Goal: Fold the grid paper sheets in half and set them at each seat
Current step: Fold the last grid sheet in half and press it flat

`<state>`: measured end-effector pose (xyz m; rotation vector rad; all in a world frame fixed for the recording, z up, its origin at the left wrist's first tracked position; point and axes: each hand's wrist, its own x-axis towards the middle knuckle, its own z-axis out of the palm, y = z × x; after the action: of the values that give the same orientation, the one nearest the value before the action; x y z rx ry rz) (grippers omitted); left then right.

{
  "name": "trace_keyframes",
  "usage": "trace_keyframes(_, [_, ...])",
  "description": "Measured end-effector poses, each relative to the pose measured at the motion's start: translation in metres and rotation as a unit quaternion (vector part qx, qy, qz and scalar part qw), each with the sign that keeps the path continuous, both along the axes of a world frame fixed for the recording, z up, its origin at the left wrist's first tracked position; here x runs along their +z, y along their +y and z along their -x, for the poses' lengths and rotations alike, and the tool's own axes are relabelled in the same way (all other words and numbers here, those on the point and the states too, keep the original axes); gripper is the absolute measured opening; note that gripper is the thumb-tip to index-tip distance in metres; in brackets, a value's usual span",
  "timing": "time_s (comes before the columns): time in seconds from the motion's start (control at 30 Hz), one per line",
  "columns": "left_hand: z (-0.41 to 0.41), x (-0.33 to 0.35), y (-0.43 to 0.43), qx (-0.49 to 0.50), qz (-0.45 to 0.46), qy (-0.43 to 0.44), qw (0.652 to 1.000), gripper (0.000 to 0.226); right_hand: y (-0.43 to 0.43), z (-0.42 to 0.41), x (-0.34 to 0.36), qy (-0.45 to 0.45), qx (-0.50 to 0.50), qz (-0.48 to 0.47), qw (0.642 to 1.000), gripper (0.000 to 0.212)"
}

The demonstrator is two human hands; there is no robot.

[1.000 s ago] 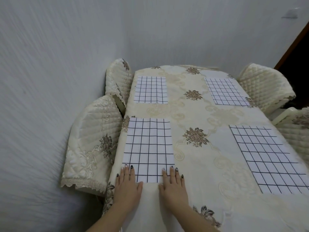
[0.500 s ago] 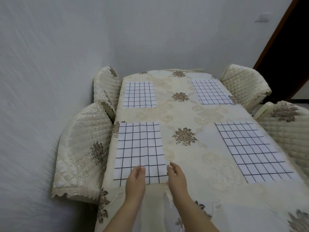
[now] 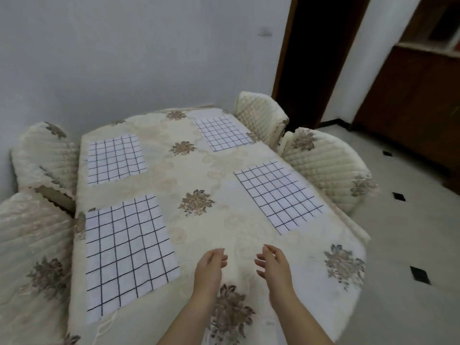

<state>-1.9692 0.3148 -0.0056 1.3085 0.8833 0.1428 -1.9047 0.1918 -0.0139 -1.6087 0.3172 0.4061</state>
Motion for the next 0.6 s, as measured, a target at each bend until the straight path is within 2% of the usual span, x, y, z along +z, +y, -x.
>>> trace_keyframes(0.2, [-0.031,-0.003,-0.064,-0.126,-0.013,-0.009,0.992,0.014,-0.083,0.002,0.002,-0.006,-0.14,-0.016,0.99,0.015])
trace_keyframes(0.37, [-0.036,-0.01,-0.121,-0.229,-0.022,-0.014,0.973,0.014,-0.145,0.03,-0.005,-0.005,-0.264,-0.015,0.964,0.014])
trace_keyframes(0.6, [-0.028,-0.021,-0.191,-0.343,-0.005,-0.003,0.939,0.023,-0.216,0.077,-0.015,0.013,-0.378,0.008,0.926,0.016])
